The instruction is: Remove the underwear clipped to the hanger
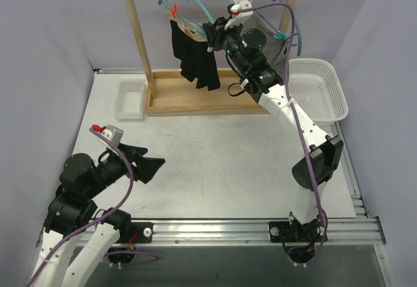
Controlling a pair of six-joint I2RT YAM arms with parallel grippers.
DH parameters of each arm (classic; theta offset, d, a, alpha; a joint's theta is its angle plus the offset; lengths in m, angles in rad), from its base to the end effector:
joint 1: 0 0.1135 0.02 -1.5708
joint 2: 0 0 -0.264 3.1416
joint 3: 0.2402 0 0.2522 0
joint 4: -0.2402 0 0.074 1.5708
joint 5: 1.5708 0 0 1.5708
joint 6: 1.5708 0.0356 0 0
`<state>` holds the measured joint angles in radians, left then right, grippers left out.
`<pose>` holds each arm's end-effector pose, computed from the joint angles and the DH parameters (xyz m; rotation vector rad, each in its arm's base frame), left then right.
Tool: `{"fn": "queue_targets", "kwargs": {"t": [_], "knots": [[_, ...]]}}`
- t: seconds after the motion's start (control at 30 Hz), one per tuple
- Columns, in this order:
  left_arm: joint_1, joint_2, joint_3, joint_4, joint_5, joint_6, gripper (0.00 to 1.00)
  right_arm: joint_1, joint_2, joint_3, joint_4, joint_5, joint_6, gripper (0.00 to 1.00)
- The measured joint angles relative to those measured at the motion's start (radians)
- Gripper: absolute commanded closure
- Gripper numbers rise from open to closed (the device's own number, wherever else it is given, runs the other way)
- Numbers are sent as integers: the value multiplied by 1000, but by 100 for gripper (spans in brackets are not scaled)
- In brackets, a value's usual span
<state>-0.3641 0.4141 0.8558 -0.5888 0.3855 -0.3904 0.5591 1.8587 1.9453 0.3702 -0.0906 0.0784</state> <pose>0.0699 -0.0410 0.3630 0.2739 1.7683 -0.8809 0.3646 0.2319 0.4959 -0.3500 1.0815 0.6193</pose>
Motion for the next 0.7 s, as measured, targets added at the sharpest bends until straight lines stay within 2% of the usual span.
{"fn": "queue_targets", "kwargs": {"t": [0.23,0.7], "knots": [[0,3,0,0,-10,2,6,0,-78,-83,90,9,4,100],[0,25,24,-7,-19,6,6,0,-84,-43,147,16,26,100]]}}
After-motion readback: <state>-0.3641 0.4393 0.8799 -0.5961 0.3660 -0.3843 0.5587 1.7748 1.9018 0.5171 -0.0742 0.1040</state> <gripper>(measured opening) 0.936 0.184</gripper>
